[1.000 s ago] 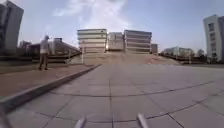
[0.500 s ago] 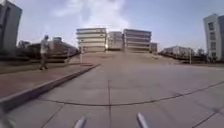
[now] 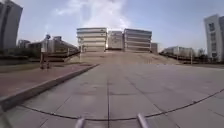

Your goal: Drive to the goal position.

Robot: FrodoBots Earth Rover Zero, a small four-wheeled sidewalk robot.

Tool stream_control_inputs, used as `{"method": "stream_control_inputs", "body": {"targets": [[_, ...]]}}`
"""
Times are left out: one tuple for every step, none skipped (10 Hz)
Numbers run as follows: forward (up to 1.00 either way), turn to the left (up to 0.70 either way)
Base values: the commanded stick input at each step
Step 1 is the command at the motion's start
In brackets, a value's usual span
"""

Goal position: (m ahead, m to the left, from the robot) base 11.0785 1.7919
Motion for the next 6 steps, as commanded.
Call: {"method": "stream_control_inputs", "body": {"targets": [[0.7,0.0],[0.7,0.0],[0.7,0.0],[0.7,0.0],[0.7,0.0],[0.7,0.0]]}}
